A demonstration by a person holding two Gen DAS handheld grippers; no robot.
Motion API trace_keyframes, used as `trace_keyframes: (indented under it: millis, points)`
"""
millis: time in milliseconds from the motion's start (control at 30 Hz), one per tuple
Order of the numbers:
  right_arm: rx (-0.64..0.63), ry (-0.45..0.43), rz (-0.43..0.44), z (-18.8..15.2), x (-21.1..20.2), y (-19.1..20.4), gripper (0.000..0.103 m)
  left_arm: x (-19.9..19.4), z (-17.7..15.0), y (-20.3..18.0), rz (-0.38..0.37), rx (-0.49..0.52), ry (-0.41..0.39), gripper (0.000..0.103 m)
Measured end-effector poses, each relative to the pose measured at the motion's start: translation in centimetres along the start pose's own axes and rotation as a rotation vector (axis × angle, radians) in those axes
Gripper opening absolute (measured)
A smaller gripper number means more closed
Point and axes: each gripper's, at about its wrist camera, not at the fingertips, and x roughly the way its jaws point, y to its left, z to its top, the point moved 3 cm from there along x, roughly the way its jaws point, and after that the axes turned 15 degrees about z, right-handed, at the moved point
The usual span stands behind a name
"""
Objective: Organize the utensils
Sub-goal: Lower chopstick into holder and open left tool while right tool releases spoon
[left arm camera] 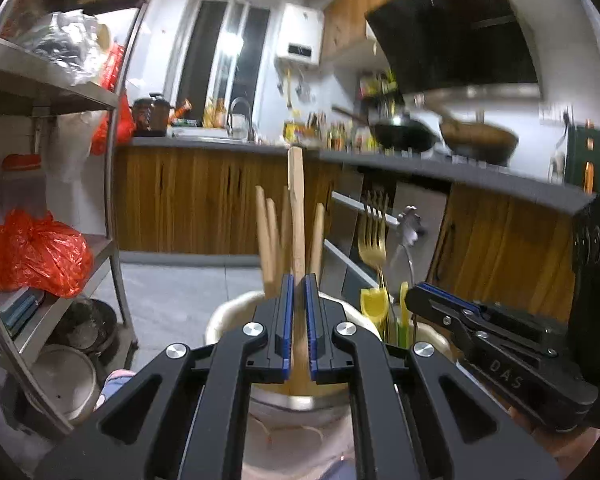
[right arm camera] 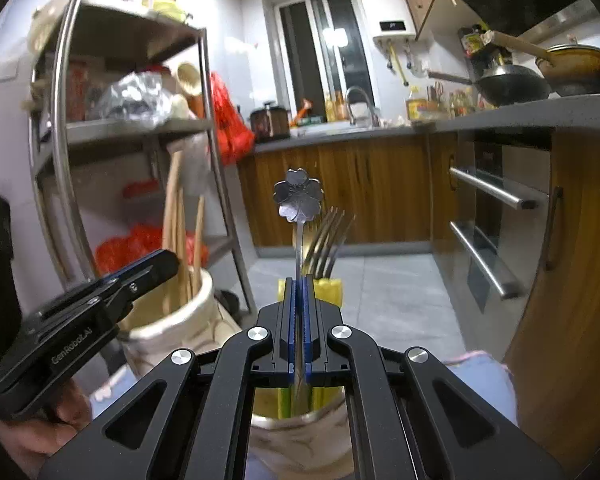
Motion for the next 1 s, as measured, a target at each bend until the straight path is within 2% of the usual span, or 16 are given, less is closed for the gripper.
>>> trace_keyframes:
  millis: [267,567,633,700,867,967,1000]
  points:
    - [0.026,0.076,-0.015,-0.6,0.4,-0.6,0.004,0.5,-0.1,-1.0,0.012,0.056,0.089,0.006]
    - [0.024,0.119,-0.012,-0.9,0.9,-0.6,0.004,0.9,0.0,-1.1,0.049,0.078,0.122,0.006]
    - [0.025,0.123,-0.013,-1.0,0.9,-0.6,0.005,0.9,-0.1,-1.1,0.053,0.081,0.122,0.007]
    - [0.022,0.122,-0.007,-1.0,0.8,-0.4,0.013,0.7,0.0,-1.1,0.058,0.084,0.12,0.008]
    - [0.0,0.095,-0.006,-0.6,0.1,-0.1,0.023,0.0,0.2,-1.0,0.058,0.084,0.092,0.021]
    - [-0.008,0.072,-0.01,-0.3,-0.6,0.0,0.027,-0.6,0.5,-0.8,0.064,0.082,0.065,0.039]
    - [-0.012,0.065,-0.014,-0.2,-0.8,0.0,0.029,-0.9,0.6,-0.7,0.065,0.078,0.05,0.048]
